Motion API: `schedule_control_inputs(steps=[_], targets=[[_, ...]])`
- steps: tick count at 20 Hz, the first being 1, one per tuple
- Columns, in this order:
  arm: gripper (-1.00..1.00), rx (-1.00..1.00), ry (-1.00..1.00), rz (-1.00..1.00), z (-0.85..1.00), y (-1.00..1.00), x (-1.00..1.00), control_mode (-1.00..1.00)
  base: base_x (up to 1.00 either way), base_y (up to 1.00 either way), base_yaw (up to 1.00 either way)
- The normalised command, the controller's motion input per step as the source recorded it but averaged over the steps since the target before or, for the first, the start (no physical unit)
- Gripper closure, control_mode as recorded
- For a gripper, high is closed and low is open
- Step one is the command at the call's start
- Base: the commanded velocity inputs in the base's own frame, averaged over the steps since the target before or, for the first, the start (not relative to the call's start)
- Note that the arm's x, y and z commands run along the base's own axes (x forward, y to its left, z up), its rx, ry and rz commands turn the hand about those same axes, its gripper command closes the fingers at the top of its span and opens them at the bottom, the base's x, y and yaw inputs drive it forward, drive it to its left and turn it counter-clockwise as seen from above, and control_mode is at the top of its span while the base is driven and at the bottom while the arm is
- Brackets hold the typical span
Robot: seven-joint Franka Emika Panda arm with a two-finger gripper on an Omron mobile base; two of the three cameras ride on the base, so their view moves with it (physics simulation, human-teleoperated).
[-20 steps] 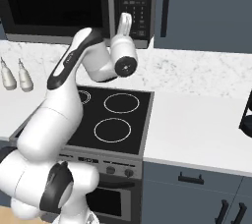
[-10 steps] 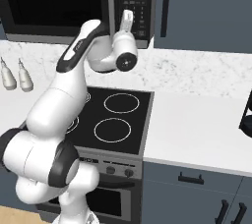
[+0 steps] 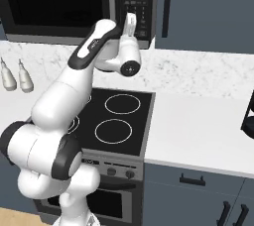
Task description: Pick the garlic from the sink and place it in the bowl. Then pick the bowl and place it in the microwave. Then close the microwave door and press the start button.
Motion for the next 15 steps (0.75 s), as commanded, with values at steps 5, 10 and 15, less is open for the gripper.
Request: schedule_control_inputs(steps=[5, 10, 15], targets=[[1.00, 0.00, 0.00, 0.00, -0.05, -0.04, 0.68, -1.00, 0.00, 0.00, 0.00], [1.00, 0.00, 0.00, 0.00, -0.30, 0.00, 0.36, -1.00, 0.00, 0.00, 0.00], [1.00, 0.02, -0.01, 0.00, -0.02, 0.00, -0.77, -1.00, 0.00, 0.00, 0.00]])
